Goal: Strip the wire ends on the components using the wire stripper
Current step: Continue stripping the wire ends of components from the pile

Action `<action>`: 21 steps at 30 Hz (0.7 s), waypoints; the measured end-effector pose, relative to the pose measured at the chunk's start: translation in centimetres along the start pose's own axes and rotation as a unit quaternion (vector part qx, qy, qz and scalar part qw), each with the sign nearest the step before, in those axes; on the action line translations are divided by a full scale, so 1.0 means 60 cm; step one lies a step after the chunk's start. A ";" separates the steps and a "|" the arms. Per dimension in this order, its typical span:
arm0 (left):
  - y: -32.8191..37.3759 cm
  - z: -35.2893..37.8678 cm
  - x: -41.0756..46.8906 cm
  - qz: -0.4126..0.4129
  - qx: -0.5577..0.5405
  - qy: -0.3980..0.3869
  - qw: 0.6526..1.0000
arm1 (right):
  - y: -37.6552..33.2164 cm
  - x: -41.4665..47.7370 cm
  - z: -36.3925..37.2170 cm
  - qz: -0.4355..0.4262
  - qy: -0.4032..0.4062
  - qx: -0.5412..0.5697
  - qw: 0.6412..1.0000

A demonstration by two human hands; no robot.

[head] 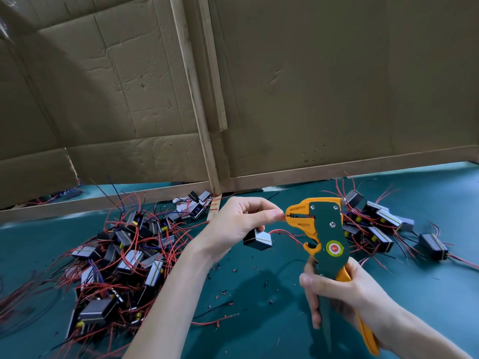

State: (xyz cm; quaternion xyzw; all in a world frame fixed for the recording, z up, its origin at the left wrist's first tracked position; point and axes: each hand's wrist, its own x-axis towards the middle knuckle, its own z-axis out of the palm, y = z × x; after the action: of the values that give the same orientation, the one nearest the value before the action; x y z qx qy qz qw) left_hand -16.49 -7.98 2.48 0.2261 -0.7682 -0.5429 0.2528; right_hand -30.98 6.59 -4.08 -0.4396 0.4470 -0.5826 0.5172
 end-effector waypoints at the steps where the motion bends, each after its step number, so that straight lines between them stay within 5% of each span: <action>1: -0.001 0.000 0.001 0.000 -0.001 -0.003 1.000 | 0.005 0.000 0.006 -0.007 0.027 -0.005 1.000; 4: -0.010 0.006 0.004 -0.004 0.008 -0.009 1.000 | 0.017 0.003 0.011 -0.015 0.097 -0.012 0.995; 10: -0.019 0.007 0.009 0.018 0.009 0.051 0.999 | -0.004 0.011 -0.006 -0.034 -0.008 0.161 0.986; 16: -0.008 -0.009 0.005 0.045 -0.058 0.054 0.996 | -0.007 0.022 -0.034 -0.027 0.029 0.153 0.987; 21: 0.006 -0.009 -0.002 0.052 -0.032 0.014 0.998 | -0.004 0.019 -0.031 0.011 -0.032 0.119 0.992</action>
State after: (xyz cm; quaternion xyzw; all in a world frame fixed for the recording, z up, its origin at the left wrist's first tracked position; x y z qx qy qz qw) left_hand -16.08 -8.15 2.96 0.1851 -0.7575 -0.5502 0.2987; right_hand -32.91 5.62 -4.18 -0.3886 0.3619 -0.6116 0.5864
